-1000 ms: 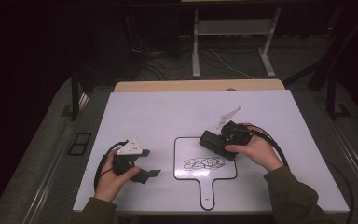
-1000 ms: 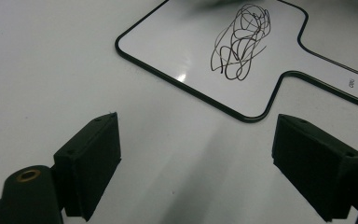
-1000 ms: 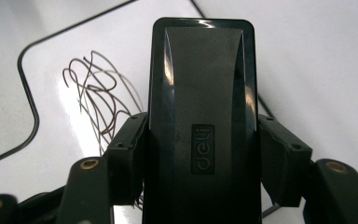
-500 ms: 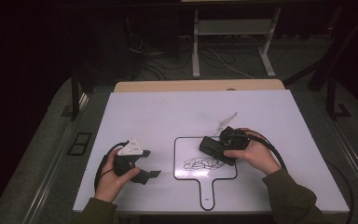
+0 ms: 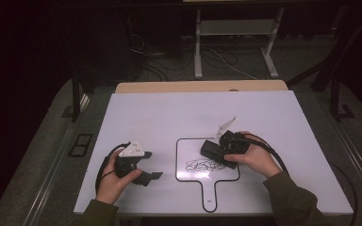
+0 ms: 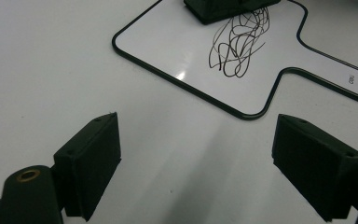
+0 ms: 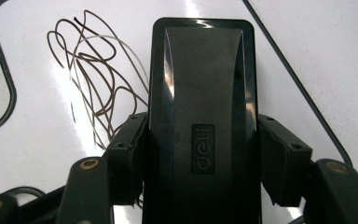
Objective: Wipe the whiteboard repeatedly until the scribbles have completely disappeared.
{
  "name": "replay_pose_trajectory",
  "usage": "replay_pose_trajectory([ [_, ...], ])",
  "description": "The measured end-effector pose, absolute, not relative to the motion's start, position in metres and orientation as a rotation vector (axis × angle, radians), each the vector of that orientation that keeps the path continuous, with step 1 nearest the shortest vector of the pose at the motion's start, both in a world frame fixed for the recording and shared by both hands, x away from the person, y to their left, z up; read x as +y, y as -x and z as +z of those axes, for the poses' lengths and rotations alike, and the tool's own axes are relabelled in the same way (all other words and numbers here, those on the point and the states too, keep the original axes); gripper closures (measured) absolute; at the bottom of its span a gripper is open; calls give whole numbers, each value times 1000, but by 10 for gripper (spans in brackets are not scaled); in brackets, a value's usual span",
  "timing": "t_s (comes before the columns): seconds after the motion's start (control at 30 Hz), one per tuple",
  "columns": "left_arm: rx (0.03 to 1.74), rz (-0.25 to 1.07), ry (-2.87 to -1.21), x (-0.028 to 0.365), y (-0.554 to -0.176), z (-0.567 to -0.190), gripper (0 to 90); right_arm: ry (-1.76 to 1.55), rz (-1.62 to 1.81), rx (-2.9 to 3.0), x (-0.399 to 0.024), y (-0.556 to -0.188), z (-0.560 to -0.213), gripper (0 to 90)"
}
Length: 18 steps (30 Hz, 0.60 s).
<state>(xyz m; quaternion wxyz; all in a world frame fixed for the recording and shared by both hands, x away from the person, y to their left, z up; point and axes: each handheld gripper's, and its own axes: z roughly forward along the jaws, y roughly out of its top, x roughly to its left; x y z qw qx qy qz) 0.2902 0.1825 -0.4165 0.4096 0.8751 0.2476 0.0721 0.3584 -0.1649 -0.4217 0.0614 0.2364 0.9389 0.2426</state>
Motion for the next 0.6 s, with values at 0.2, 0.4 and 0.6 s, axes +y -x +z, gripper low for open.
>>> replay_pose_trajectory([
  [0.2,624,182,-2203,182,-290,-417,147,-714,731,2840,-165,-359,-423,385],
  [0.4,625,181,-2203,182,-290,-416,146,-705,737,2845,-163,-357,-423,385],
  [0.6,624,181,-2204,182,-290,-416,147,-670,749,2862,-155,-352,-423,385],
])
